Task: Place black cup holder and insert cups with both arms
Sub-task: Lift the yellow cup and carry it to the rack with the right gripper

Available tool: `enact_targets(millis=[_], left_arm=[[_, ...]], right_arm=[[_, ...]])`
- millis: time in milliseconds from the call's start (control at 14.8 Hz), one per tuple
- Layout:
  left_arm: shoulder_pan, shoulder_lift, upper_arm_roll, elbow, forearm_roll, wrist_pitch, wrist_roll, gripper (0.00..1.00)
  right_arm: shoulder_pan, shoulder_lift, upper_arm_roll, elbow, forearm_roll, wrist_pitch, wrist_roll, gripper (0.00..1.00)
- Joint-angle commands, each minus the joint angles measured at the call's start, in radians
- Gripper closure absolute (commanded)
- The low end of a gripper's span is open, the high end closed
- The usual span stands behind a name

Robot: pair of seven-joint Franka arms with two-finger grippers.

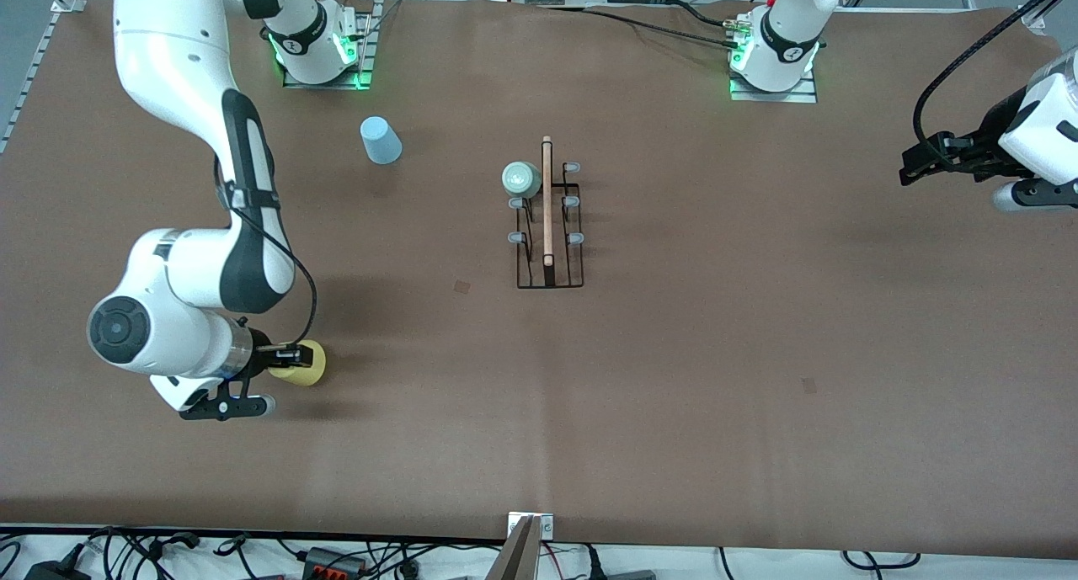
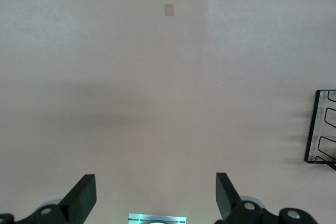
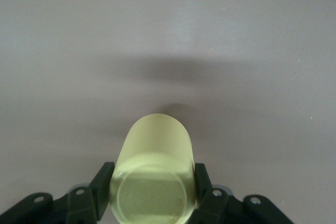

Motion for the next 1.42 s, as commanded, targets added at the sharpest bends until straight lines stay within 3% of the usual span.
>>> enact_targets(millis=[0, 270, 675, 1012, 1350], left_arm=[[0.007, 0.006, 0.000, 0.023, -0.014, -0.021, 0.026, 0.00], [0.007, 0.006, 0.000, 0.023, -0.014, -0.021, 0.026, 0.00], [0.008, 0.006, 0.000, 0.023, -0.015, -0.021, 0.026, 0.00], [0.019, 0.008, 0.000, 0.023, -0.035, -0.022, 0.026, 0.00], [0.019, 0.008, 0.000, 0.023, -0.035, -0.022, 0.027, 0.00]], right_arm=[[0.039, -0.046, 0.005, 0.057, 0.019, -0.113, 0.047, 0.71], [0.179, -0.109, 0.004, 0.057, 0.018, -0.147, 0.149, 0.71], [0.368, -0.117, 0.005, 0.057, 0.019, -0.193, 0.352, 0.71], [0.469, -0.103, 0.007, 0.055, 0.018, -0.173, 0.497, 0.71], [0.518, -0.072, 0.008, 0.043, 0.021, -0.136, 0.522, 0.71]])
